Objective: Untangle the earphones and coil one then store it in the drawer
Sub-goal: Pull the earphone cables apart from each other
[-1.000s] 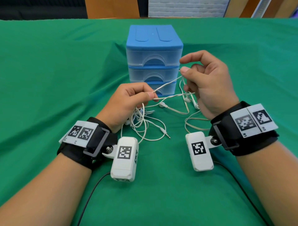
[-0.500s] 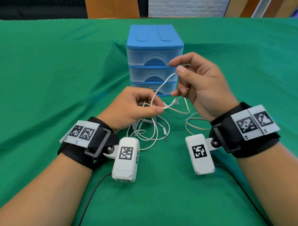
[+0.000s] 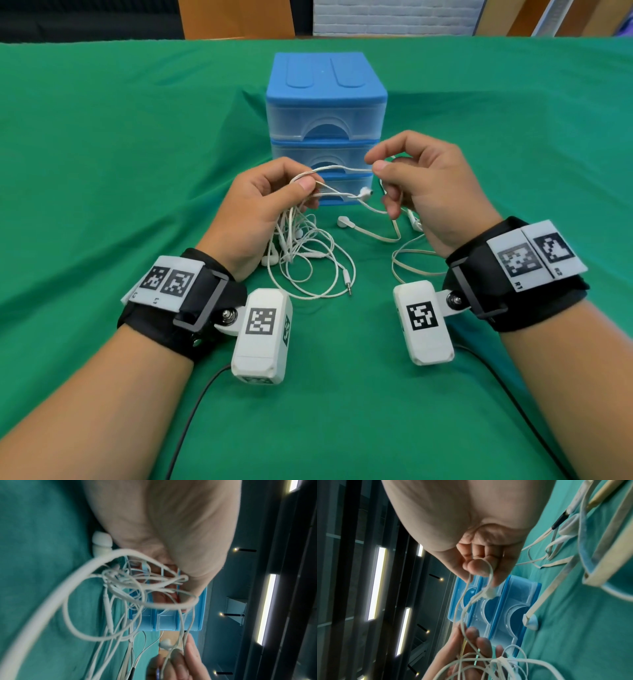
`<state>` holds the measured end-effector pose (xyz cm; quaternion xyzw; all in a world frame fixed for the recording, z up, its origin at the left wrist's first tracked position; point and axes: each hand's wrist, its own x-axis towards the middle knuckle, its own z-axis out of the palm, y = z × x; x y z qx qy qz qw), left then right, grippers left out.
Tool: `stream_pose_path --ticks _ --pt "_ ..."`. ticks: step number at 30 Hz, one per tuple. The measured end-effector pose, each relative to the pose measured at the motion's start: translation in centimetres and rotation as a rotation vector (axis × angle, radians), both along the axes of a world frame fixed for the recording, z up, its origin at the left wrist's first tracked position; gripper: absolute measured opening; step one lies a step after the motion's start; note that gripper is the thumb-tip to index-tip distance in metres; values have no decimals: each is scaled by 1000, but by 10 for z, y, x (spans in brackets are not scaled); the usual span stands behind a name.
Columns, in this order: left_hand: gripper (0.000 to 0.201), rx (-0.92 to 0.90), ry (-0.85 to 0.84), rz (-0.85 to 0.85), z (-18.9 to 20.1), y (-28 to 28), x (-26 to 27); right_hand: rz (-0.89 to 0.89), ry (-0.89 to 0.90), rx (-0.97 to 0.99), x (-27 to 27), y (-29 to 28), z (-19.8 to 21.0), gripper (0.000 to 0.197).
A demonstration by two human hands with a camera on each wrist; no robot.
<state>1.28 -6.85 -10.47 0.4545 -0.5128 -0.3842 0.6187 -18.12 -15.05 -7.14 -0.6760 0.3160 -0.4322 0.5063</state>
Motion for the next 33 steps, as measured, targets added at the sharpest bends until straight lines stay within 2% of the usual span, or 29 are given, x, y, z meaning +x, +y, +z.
stream_pose_path --ticks 4,12,19,24,28,33 --pt "11 64 138 -90 6 3 0 -63 22 -33 0 -4 -3 7" --pt "13 89 149 -114 7 2 1 -113 -64 -23 0 -5 -1 12" --pt "13 68 291 -106 8 2 2 -248 -98 -42 -6 -8 3 14" --pt "11 71 133 -91 5 1 1 -121 -74 -42 -4 -6 2 4" --pt "10 46 31 -96 3 1 -1 7 9 -70 0 -2 0 25" --pt "8 13 -68 -111 2 2 -2 169 166 -155 2 8 2 17"
